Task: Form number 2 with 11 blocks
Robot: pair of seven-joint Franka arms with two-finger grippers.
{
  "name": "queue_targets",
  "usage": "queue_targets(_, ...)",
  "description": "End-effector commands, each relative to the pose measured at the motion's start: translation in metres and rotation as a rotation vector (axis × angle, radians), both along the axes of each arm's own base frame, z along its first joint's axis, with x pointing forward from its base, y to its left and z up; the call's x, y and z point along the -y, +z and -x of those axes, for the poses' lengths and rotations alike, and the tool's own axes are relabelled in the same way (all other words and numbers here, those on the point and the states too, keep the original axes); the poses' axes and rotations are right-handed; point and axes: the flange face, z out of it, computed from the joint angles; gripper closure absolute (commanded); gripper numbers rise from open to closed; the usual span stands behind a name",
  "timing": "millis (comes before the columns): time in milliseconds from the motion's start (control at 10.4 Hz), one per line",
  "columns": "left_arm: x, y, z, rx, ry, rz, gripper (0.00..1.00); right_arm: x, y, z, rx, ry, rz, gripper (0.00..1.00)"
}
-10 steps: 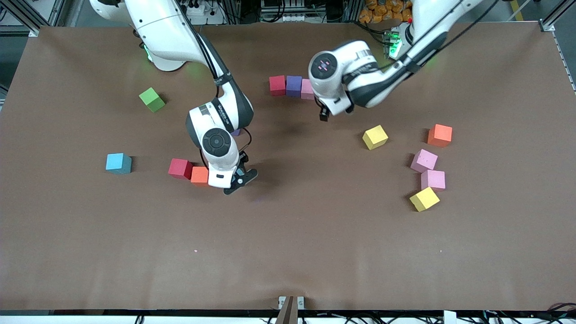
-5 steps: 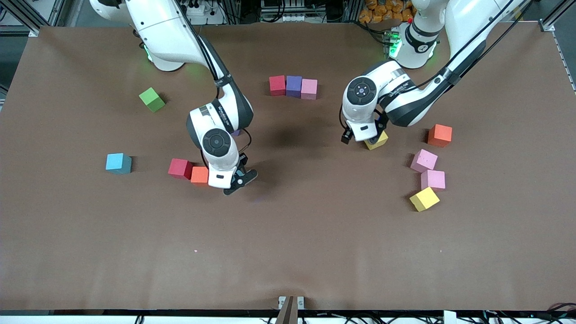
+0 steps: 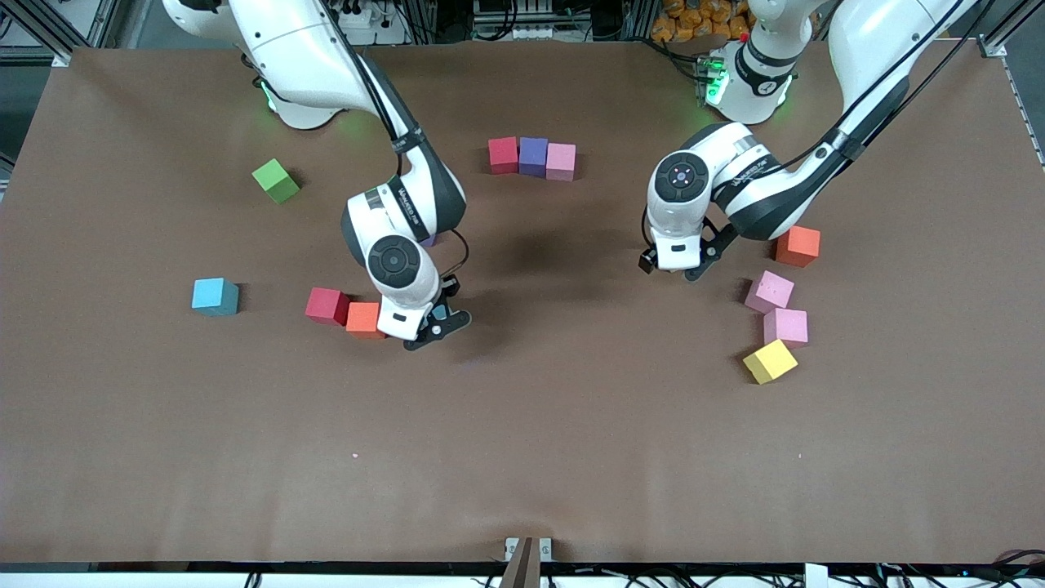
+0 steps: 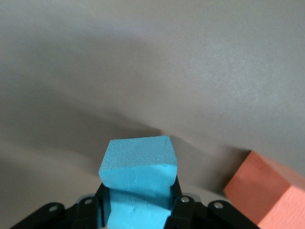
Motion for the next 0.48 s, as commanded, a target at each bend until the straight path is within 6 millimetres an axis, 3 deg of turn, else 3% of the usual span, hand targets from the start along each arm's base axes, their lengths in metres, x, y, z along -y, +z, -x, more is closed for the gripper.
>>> queue_targets(0,-0.018,0.001,-0.008,0.006,-0.107,0.006,0.0,-0.034,0.023,0.017,-0.021,-0.13,0.023,0.92)
queue_targets(96,-0.031,0.002,-0.018,0.023,-0.109,0.005,0.0,-0.056,0.028,0.031,-0.021,-0.19,0.04,0.92)
queue_targets(289,-0.081,0.004,-0.047,0.04,-0.098,0.012,0.0,-0.107,0.036,0.067,0.006,-0.298,0.063,0.92)
queue_targets(385,-0.109,0.005,-0.059,0.031,-0.118,0.018,0.0,-0.119,0.037,0.078,0.006,-0.325,0.063,0.92)
